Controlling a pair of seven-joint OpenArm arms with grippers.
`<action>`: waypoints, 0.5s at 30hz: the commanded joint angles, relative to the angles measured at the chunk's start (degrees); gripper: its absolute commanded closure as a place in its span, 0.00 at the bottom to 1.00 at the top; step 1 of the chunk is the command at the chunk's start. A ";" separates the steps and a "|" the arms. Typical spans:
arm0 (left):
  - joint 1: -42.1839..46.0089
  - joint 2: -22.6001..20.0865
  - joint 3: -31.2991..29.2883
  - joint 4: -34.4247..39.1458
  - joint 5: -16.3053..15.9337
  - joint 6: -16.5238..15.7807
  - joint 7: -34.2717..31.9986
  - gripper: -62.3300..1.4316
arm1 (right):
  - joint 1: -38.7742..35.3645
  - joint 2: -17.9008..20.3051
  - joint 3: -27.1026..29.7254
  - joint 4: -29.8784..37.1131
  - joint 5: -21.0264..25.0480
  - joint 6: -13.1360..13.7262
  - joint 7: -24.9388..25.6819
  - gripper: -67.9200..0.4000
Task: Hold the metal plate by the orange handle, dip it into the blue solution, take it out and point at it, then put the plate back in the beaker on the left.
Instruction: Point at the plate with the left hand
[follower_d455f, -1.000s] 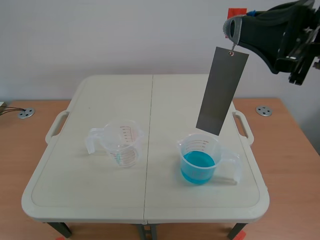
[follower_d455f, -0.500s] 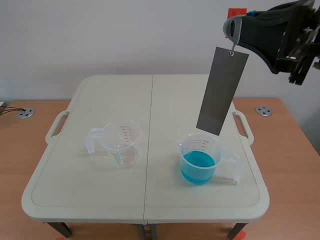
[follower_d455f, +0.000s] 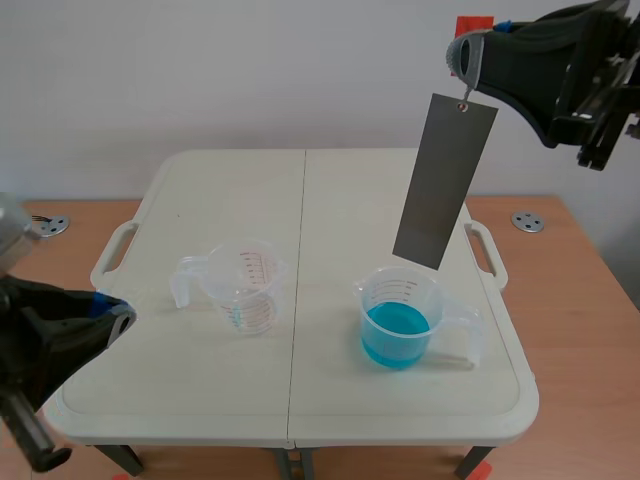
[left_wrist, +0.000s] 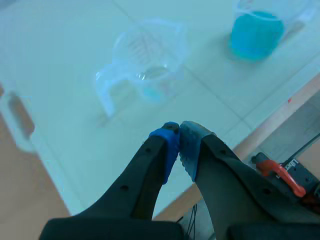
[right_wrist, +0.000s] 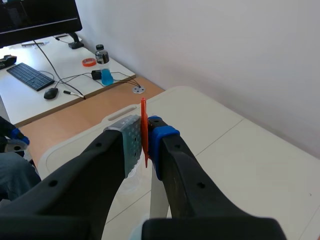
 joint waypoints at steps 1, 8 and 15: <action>-1.03 0.00 1.25 0.87 -0.42 -0.31 0.20 0.91 | 0.83 0.79 0.26 1.05 0.81 0.44 1.11 0.98; -10.62 0.00 9.84 0.61 -0.39 -0.33 5.31 0.91 | 0.83 0.79 0.26 1.05 0.81 0.44 1.11 0.98; -20.04 0.46 18.14 -2.89 -0.39 -0.33 6.95 0.91 | 0.83 0.79 0.26 1.05 0.81 0.44 1.11 0.98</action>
